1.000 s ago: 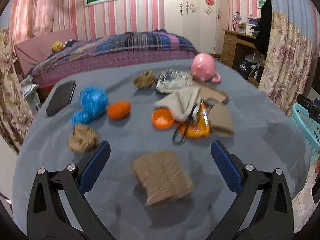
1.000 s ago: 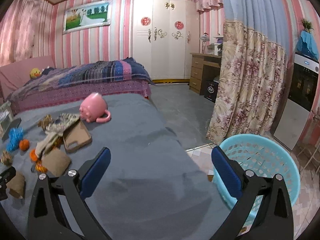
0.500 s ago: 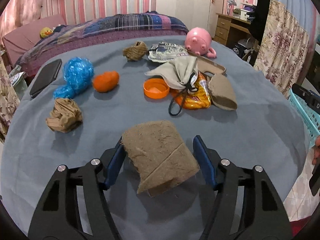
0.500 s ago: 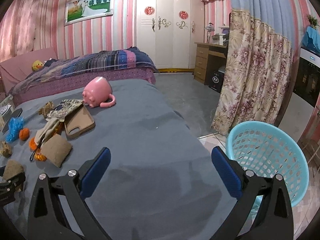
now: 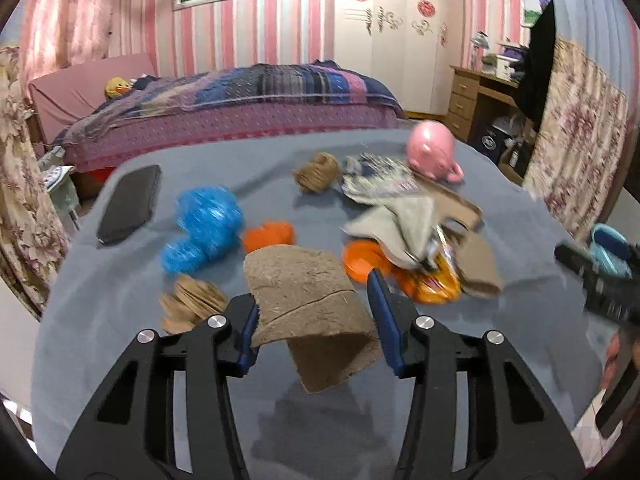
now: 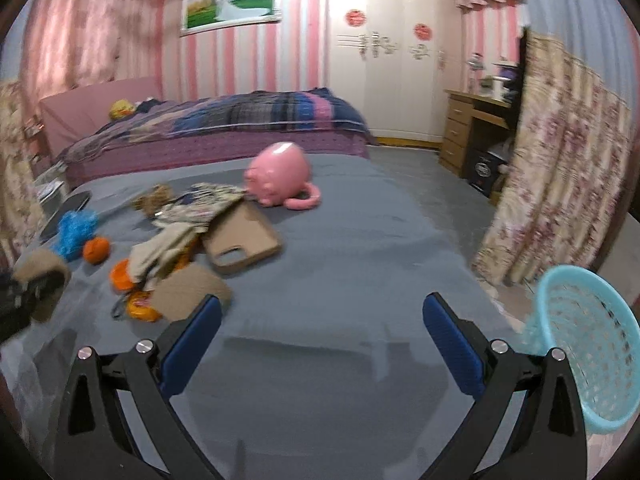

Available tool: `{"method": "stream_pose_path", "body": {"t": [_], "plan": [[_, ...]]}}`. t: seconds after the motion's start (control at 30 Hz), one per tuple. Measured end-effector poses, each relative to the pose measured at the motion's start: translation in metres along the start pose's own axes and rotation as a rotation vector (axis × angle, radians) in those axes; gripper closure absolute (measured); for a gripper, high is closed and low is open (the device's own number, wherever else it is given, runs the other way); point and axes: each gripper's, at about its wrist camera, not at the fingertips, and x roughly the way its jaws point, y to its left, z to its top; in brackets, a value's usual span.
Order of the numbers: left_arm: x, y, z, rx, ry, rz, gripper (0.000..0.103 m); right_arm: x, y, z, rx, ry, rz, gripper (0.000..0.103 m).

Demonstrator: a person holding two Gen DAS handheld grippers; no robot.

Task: Collect trash
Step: 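Grasp the brown paper roll with the left tool while the right tool grasps a cardboard piece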

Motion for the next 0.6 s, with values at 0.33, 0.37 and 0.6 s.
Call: {"method": "stream_pose_path", "body": {"t": [0.33, 0.37, 0.6], "plan": [[0.001, 0.031, 0.02, -0.047, -0.048, 0.051, 0.056, 0.023, 0.049, -0.01, -0.119, 0.093, 0.041, 0.005], [0.001, 0.032, 0.02, -0.043, -0.048, 0.055, 0.056, 0.025, 0.05, -0.012, -0.128, 0.098, 0.034, 0.005], [0.003, 0.031, 0.017, -0.042, -0.045, 0.057, 0.056, 0.042, 0.046, -0.009, -0.09, 0.15, 0.048, 0.034]]}}
